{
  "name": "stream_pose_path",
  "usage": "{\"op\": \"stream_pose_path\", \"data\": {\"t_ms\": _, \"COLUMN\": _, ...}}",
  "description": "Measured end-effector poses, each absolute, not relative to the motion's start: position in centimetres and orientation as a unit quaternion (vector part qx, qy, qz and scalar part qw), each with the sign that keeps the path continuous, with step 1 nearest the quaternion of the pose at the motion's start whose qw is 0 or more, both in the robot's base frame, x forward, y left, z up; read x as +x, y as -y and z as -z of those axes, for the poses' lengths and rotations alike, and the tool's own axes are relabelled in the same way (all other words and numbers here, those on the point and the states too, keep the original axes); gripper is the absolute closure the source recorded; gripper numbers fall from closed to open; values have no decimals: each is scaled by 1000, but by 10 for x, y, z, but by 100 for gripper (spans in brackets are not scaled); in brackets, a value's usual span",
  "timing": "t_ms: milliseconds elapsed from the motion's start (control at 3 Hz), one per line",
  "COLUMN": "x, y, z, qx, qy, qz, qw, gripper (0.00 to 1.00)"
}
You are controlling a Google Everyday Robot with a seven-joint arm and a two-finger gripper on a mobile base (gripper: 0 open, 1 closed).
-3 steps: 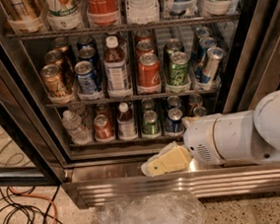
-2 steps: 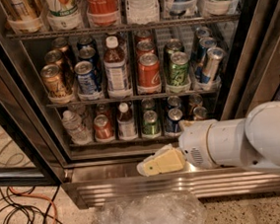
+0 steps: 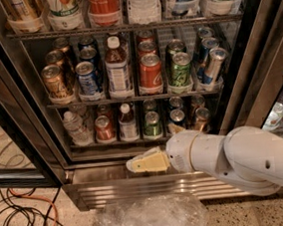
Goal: Pick coke can from bottom shelf of fridge
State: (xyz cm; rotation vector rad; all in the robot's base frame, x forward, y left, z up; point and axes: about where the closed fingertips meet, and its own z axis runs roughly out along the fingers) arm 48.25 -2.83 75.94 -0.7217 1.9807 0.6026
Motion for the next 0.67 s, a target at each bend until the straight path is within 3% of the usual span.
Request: {"op": "stream_pose_path", "data": {"t_ms": 667, "x": 485, "y": 22, "z": -752, "qx": -307, "qy": -803, "qz": -243, "qw": 450, "gripper": 0}}
